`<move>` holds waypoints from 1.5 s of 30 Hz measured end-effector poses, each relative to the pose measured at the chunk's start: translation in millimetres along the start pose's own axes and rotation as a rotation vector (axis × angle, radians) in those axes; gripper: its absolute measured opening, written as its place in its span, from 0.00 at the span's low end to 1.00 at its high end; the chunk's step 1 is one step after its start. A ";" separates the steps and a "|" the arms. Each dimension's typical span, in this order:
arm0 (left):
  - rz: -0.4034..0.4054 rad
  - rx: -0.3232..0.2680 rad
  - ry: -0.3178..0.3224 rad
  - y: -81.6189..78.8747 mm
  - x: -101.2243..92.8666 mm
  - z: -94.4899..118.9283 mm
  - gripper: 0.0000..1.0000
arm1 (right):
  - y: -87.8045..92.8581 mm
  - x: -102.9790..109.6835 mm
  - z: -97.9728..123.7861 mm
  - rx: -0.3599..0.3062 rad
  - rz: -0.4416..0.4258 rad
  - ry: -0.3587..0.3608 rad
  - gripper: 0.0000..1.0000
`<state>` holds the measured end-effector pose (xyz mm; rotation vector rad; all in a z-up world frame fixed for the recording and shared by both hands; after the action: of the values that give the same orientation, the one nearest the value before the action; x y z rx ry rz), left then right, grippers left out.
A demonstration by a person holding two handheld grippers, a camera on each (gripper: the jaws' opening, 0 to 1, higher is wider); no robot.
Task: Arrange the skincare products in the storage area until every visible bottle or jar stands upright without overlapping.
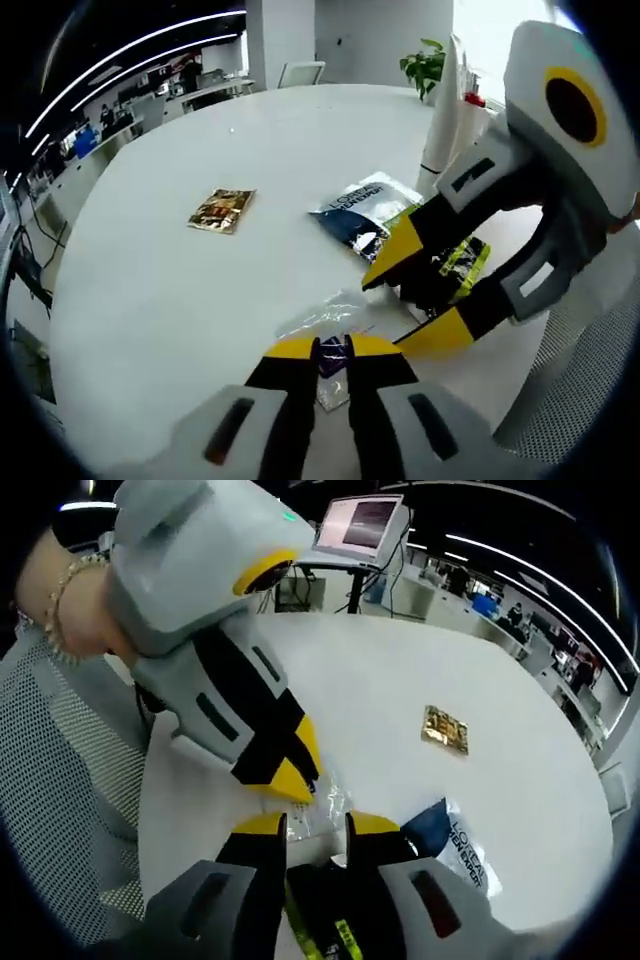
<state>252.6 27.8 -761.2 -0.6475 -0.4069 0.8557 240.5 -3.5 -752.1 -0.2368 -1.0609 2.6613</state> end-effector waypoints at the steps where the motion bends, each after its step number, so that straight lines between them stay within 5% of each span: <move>1: 0.002 0.000 0.000 0.0 0.1 0.0 0.11 | 2.2 -0.7 -2.3 0.014 0.012 0.000 0.22; 3: 0.002 0.002 -0.003 0.1 0.8 -0.1 0.11 | -2.0 0.3 -4.2 -0.016 -0.041 -0.017 0.22; 16: 0.023 0.015 -0.007 1.5 1.1 -0.5 0.13 | 8.9 -12.4 -2.7 0.030 -0.008 -0.021 0.18; 33: 0.059 0.017 -0.004 0.5 -0.3 1.6 0.14 | 1.7 -0.8 -0.8 -0.019 -0.056 -0.048 0.29; 45: 0.064 0.016 -0.003 0.6 -1.4 1.9 0.14 | 9.6 3.2 -0.3 0.012 -0.029 -0.040 0.31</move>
<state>250.3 27.6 -760.2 -0.6474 -0.3833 0.9198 235.7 -9.0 -759.1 -0.1655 -1.0519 2.6559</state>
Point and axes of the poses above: the point that each gripper's makers call its tool centre point, and the gripper's own axes: z roughly backward along the fingers, x roughly to its left, y roughly out of its underside, the point moved 1 cm from there along z, roughly backward along the fingers, and after that the axes turned 8 degrees about -z, right-handed, at the moved point
